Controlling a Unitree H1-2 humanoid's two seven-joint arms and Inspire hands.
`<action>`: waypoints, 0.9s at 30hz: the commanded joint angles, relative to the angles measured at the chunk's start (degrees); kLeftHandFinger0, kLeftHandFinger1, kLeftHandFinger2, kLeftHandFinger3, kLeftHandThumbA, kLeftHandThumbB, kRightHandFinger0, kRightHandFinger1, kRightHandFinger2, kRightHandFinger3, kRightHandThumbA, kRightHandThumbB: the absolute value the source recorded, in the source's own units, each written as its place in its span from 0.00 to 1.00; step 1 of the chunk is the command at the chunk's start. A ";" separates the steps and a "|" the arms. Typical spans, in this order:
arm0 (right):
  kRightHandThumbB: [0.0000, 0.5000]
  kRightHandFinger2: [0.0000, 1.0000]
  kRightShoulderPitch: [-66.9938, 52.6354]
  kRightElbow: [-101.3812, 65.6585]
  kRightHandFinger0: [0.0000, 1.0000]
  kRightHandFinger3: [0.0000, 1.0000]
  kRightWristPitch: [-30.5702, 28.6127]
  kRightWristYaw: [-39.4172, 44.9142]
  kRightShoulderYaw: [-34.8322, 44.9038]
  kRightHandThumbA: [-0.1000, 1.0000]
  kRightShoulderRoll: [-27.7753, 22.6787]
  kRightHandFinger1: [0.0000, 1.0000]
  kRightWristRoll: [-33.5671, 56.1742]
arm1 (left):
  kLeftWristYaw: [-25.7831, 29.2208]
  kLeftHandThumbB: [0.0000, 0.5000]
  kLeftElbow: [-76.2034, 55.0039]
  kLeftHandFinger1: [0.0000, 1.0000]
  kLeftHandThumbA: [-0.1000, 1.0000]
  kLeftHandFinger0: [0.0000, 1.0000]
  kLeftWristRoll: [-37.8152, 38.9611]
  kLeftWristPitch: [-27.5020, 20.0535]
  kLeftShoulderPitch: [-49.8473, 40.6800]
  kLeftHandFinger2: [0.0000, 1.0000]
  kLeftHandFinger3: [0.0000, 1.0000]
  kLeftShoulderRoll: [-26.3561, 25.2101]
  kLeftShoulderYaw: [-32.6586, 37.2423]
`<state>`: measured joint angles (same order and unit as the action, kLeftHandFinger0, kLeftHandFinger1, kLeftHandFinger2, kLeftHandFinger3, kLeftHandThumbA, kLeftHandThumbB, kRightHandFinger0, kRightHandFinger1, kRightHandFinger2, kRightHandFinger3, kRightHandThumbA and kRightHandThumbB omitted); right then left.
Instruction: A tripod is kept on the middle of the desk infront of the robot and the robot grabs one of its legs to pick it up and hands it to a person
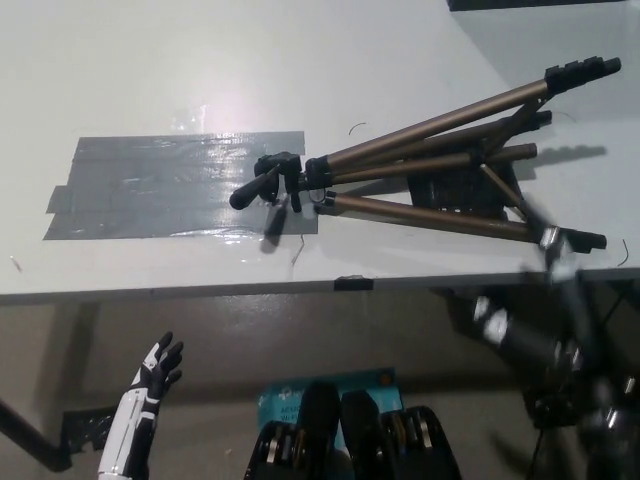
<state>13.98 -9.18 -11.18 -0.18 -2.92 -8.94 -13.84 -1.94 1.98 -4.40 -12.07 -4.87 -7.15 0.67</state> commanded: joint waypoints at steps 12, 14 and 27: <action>0.97 1.00 30.18 14.31 1.00 1.00 17.51 3.16 -10.46 1.00 -9.68 1.00 -29.97 | -0.44 0.27 -1.35 1.00 1.00 1.00 -0.65 -2.63 -0.42 1.00 1.00 -0.75 0.37; 1.00 1.00 32.53 17.98 1.00 1.00 18.85 2.51 -12.25 1.00 -10.17 1.00 -32.67 | -0.72 0.27 -1.26 1.00 1.00 1.00 -0.28 -2.17 -0.21 1.00 1.00 -0.78 0.40; 1.00 1.00 39.38 31.50 1.00 1.00 22.58 2.52 -19.83 1.00 -10.93 1.00 -37.13 | -1.19 0.23 -1.32 1.00 1.00 1.00 -0.10 -1.96 0.13 1.00 1.00 -1.14 0.61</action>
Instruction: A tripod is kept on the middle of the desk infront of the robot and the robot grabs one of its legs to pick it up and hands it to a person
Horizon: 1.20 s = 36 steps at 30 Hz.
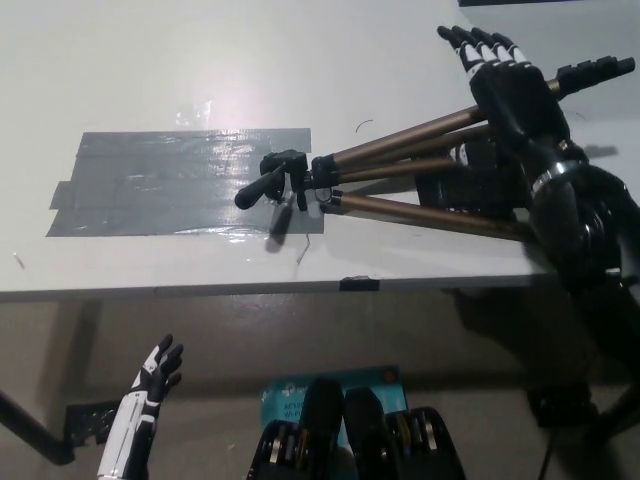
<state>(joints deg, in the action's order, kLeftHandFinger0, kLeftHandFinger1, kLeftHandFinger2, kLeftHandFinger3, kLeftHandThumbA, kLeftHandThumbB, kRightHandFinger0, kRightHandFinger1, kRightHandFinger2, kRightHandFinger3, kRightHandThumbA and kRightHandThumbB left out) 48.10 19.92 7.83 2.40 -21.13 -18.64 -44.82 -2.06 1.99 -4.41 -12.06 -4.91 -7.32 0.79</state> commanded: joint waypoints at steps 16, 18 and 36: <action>1.00 1.00 16.10 31.51 1.00 1.00 -0.50 -15.37 -8.76 0.75 1.33 1.00 -10.44 | -1.09 0.24 -1.61 1.00 1.00 1.00 -0.68 -1.04 1.07 1.00 1.00 -1.06 0.56; 0.71 0.92 16.66 35.31 1.00 0.89 -2.65 -23.30 -9.07 0.45 1.92 0.96 -10.05 | -1.21 0.24 -1.65 1.00 1.00 1.00 -0.71 -1.13 1.11 1.00 1.00 -1.14 0.62; 0.39 0.84 17.17 33.36 0.07 0.96 -16.30 -43.31 -2.17 0.00 5.34 0.53 -2.20 | -1.37 0.22 -0.41 1.00 1.00 1.00 -1.43 -0.47 4.01 1.00 1.00 -1.50 0.80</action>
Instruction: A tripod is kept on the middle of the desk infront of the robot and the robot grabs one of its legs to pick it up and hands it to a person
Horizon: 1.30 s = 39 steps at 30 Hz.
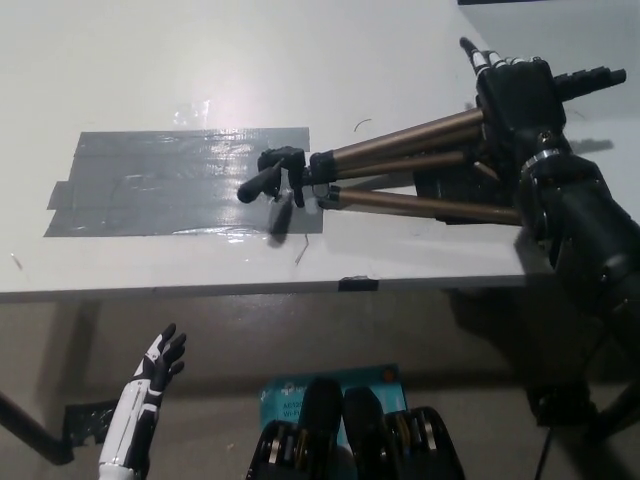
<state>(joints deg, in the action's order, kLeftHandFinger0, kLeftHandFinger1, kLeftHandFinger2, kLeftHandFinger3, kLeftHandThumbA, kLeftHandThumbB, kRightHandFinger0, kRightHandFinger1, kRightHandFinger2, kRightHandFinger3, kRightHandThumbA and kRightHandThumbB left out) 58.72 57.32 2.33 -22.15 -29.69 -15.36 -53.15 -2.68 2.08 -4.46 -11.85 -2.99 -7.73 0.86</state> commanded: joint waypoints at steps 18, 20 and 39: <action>0.45 0.84 13.57 -3.36 0.00 0.84 -14.27 -9.48 2.63 0.00 2.43 0.40 1.04 | -0.35 0.18 -1.39 1.00 1.00 1.00 -2.59 1.82 4.17 1.00 1.00 -1.14 0.68; 0.48 0.82 14.14 -1.65 0.00 0.80 -14.47 -9.83 1.42 0.00 2.41 0.38 0.76 | -0.34 0.21 -1.64 1.00 1.00 1.00 -2.92 2.31 4.24 1.00 1.00 -1.16 0.70; 0.33 0.87 15.53 8.94 0.00 0.91 -16.29 -15.53 -4.27 0.00 3.46 0.45 0.33 | -0.69 0.25 -2.03 1.00 1.00 1.00 -5.25 3.33 5.37 1.00 1.00 -2.49 1.99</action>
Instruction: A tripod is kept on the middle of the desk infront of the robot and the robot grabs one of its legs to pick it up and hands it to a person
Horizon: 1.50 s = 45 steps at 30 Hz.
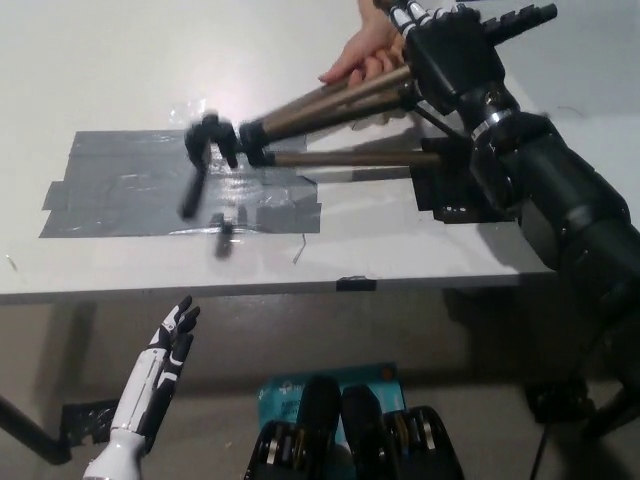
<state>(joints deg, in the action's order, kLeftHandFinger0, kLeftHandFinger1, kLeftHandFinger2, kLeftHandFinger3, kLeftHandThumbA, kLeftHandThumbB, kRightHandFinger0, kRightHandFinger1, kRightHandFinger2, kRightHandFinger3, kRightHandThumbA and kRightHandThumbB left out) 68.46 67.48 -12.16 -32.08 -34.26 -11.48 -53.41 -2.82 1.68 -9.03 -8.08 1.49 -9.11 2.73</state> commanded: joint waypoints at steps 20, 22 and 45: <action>1.00 1.00 -3.21 -55.37 1.00 1.00 19.51 58.04 6.17 0.94 -11.22 1.00 31.03 | -1.78 0.20 -1.43 1.00 1.00 1.00 0.96 0.04 2.03 1.00 1.00 -1.68 0.23; 1.00 1.00 -4.25 -59.26 1.00 1.00 20.84 58.76 6.96 0.95 -12.21 1.00 33.35 | -2.01 0.21 -0.97 1.00 1.00 1.00 1.99 -0.42 2.16 1.00 1.00 -1.57 0.02; 0.84 1.00 -58.41 -114.23 1.00 1.00 19.90 34.57 24.43 1.00 -25.71 1.00 54.60 | -0.72 0.17 0.34 1.00 1.00 1.00 1.88 -2.40 2.60 1.00 1.00 0.07 0.18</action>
<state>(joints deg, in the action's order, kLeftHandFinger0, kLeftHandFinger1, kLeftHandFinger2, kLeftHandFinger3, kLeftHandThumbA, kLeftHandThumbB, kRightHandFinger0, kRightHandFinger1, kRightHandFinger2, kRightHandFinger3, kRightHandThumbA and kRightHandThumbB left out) 34.25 -0.25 -0.59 -0.19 -24.02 -26.40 -30.35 -2.86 2.33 -9.39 -7.28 2.10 -9.12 3.09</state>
